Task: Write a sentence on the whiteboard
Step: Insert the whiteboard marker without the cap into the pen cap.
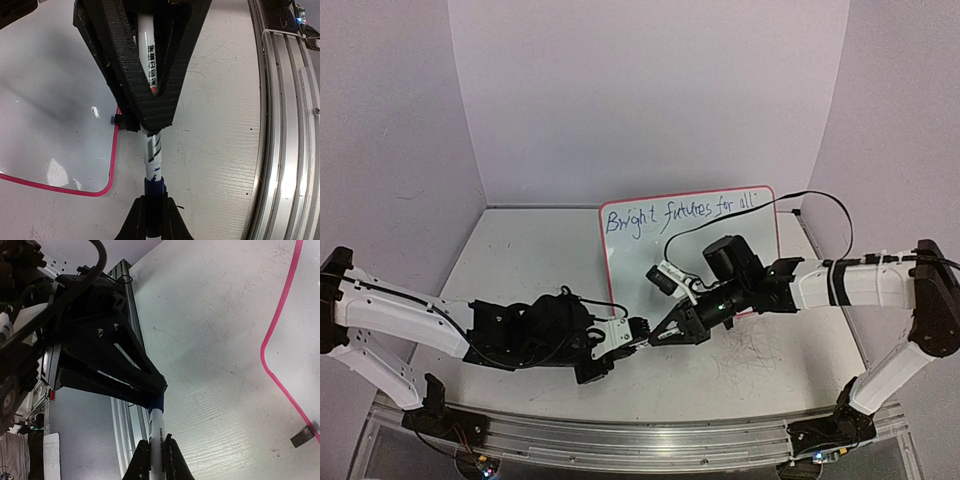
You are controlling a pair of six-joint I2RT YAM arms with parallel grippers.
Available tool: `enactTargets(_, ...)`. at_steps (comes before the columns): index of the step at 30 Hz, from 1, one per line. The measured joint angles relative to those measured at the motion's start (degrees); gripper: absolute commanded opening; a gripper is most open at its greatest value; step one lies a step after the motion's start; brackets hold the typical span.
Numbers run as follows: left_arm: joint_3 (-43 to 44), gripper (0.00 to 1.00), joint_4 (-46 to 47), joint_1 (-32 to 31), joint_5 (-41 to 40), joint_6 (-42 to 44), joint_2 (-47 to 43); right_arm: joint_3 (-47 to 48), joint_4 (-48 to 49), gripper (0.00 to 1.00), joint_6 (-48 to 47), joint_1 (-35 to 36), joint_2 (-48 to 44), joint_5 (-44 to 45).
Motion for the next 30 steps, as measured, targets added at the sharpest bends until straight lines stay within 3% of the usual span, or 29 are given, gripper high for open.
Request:
enactTargets(26, 2.27, 0.00, -4.21, -7.00, -14.76, 6.63, 1.99, 0.85, 2.04, 0.00, 11.07, -0.22, 3.89, -5.37)
enactTargets(30, 2.27, 0.00, -4.19, -7.07, -13.59, 6.59, 1.61, 0.51, 1.43, 0.00, 8.16, 0.09, 2.76, -4.38)
